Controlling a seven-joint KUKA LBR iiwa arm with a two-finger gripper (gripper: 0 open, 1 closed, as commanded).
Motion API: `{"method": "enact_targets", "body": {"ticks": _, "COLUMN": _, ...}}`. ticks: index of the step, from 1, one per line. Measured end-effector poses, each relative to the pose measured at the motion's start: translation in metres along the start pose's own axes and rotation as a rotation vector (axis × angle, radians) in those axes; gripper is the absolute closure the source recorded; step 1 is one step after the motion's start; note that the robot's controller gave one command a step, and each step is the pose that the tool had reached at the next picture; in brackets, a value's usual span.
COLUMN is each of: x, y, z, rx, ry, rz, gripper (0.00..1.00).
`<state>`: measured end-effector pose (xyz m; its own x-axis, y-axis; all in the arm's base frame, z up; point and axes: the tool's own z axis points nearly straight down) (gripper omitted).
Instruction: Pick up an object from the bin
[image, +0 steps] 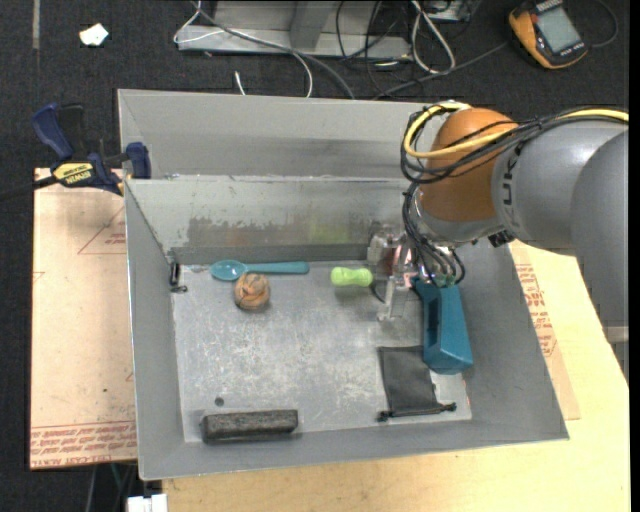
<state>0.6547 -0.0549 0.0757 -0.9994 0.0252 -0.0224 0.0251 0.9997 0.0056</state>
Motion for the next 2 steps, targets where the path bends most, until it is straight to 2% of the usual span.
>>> {"method": "enact_targets", "body": {"ticks": 1, "x": 0.0032, "y": -0.0001, "z": 0.0031, "rx": -0.002, "ry": -0.004, "rz": 0.195, "gripper": 1.00}}
{"method": "enact_targets", "body": {"ticks": 2, "x": 0.0033, "y": 0.0000, "z": 0.0030, "rx": -0.002, "ry": -0.004, "rz": 0.195, "gripper": 1.00}}
